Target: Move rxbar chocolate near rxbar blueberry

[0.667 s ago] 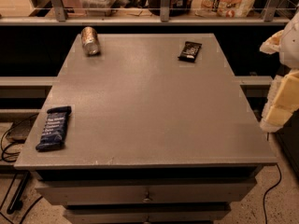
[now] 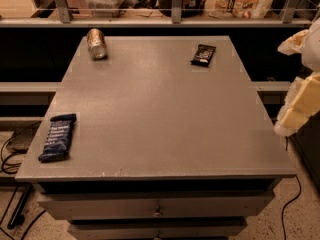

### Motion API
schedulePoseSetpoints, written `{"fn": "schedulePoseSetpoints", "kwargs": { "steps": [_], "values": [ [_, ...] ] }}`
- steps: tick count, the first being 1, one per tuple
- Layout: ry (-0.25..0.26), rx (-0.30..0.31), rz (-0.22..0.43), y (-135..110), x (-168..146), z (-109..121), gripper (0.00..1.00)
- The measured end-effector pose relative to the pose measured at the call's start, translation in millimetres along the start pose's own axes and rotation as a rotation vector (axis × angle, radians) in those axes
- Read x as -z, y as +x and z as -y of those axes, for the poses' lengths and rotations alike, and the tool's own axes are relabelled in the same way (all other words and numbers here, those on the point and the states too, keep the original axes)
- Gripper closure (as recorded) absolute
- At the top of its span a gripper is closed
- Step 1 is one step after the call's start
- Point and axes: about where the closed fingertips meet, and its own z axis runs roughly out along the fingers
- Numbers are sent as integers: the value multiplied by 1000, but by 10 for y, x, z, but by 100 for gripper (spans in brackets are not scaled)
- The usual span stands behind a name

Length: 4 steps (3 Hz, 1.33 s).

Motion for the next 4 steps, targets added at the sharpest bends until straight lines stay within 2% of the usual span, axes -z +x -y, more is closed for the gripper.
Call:
{"fn": "schedulePoseSetpoints", "kwargs": {
  "steps": [1,2,3,4],
  "values": [
    [51,-72,267,115,-168,440,0],
    [50,-102,495,-51,-251,725,0],
    [43,-151,646,-217,-367,1059,0],
    [42,-151,646,-218,-367,1059,0]
  ]
}}
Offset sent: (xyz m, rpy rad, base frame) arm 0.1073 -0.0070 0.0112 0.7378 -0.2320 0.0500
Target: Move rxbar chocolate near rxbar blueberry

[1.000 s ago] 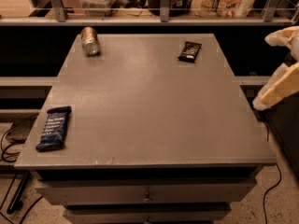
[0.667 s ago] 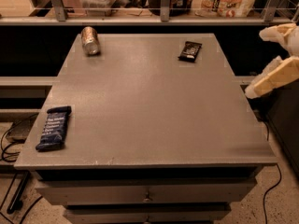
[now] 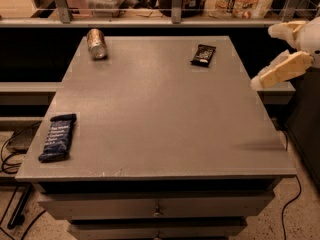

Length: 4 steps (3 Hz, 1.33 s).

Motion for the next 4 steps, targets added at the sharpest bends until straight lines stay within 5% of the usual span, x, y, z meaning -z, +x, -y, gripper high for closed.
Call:
{"fn": "schedulePoseSetpoints", "kwargs": {
  "steps": [2,4],
  "values": [
    [32,-56,34,79,-414,243,0],
    [98,-111,110,115,-949,786,0]
  ]
}}
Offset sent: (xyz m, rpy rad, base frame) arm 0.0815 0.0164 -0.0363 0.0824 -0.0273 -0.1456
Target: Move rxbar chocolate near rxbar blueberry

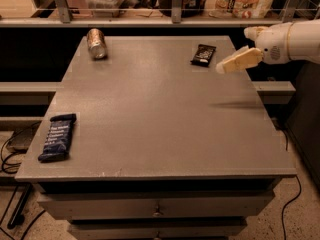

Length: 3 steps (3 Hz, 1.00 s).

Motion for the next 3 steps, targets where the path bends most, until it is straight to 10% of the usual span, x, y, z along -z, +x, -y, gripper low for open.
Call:
{"fn": "schedulePoseSetpoints", "kwargs": {
  "steps": [3],
  "values": [
    [55,-51,-24,250,-583,560,0]
  ]
}}
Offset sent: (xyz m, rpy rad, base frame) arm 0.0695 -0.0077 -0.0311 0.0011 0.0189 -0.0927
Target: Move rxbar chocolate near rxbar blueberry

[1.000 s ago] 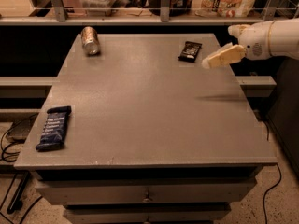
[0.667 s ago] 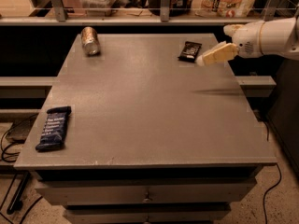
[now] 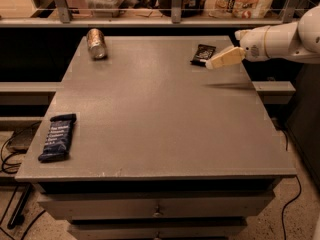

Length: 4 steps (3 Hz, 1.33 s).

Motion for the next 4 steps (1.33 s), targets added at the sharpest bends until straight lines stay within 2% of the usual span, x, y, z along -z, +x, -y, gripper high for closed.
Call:
{"fn": "schedulePoseSetpoints", "kwargs": {
  "steps": [1,2,4],
  "values": [
    [27,-28,-13,52,-79,29,0],
    [74,-87,7,79,-243,25,0],
    [195,-160,57,116,-521,129,0]
  ]
}}
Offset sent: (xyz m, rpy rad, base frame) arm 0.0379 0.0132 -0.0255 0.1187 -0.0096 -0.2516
